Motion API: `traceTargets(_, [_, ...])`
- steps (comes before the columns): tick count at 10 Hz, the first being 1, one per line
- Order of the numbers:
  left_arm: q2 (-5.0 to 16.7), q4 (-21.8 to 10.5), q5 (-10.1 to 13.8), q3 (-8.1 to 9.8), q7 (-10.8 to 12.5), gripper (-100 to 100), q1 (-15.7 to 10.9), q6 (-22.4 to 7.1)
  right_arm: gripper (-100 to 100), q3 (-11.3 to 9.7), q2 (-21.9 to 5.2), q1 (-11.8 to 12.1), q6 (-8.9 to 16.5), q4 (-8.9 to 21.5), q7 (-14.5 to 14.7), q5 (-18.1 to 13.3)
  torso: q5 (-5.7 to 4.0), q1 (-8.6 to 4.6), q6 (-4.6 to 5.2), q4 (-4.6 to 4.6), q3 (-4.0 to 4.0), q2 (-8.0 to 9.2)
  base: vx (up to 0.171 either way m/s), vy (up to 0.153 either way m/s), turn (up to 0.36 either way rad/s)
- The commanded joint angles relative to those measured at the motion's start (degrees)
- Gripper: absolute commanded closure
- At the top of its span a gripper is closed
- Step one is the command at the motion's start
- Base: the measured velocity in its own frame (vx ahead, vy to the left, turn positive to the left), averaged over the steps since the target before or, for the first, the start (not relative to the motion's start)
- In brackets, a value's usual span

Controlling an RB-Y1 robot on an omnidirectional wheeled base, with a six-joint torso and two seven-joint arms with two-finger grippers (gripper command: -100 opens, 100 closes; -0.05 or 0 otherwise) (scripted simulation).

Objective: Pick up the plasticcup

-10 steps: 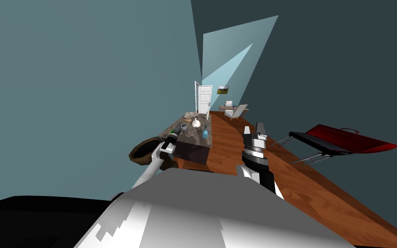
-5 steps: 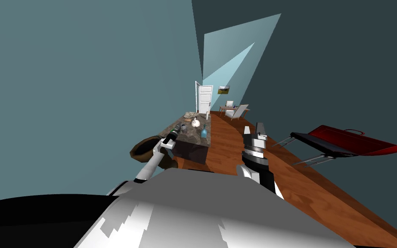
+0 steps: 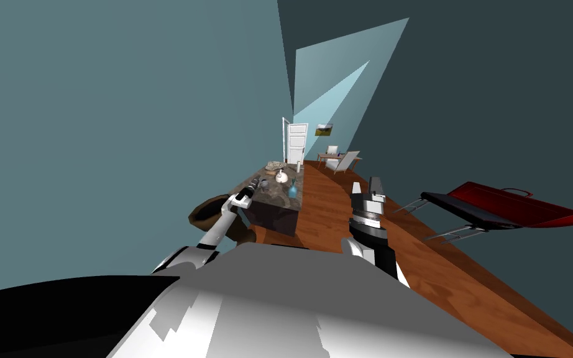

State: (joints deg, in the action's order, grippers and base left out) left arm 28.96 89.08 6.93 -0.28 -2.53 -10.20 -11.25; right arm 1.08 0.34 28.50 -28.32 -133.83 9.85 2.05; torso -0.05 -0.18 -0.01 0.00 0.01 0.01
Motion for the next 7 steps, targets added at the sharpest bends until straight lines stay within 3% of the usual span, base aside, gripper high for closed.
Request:
traceTargets(1, [0.6,-2.2,0.2,0.18,0.1,-100,-2.0,-2.9,0,0.0,0.0,0.0,0.0,0.0,0.0,0.0,0.00,0.00,0.00,0.00,0.00,0.00,-0.008,-0.050,0.017])
traceTargets(4, [3.2,-7.5,1.2,0.87,0.4,-100,-7.6,-8.2,0,0.0,0.0,0.0,0.0,0.0,0.0,0.0,-0.01,-0.03,0.01,-0.01,-0.03,-0.04,-0.007,-0.063,0.019])
traceTargets(5, [3.2,-9.3,1.2,0.87,0.4,-100,-8.0,-9.4,0,0.0,0.0,0.0,0.0,0.0,0.0,0.0,-0.02,-0.05,0.01,0.00,-0.01,-0.02,-0.012,-0.045,0.014])
traceTargets(6, [4.3,-11.4,1.7,1.27,0.6,-100,-10.8,-11.3,0,0.0,0.0,0.0,0.0,0.0,0.0,0.0,0.00,0.01,0.00,-0.01,-0.01,-0.02,-0.013,-0.041,0.011])
traceTargets(7, [4.3,-13.0,1.7,1.27,0.6,-100,-11.1,-12.6,0,0.0,0.0,0.0,0.0,0.0,0.0,0.0,0.00,0.03,0.00,0.00,0.00,-0.01,-0.001,-0.043,0.010])
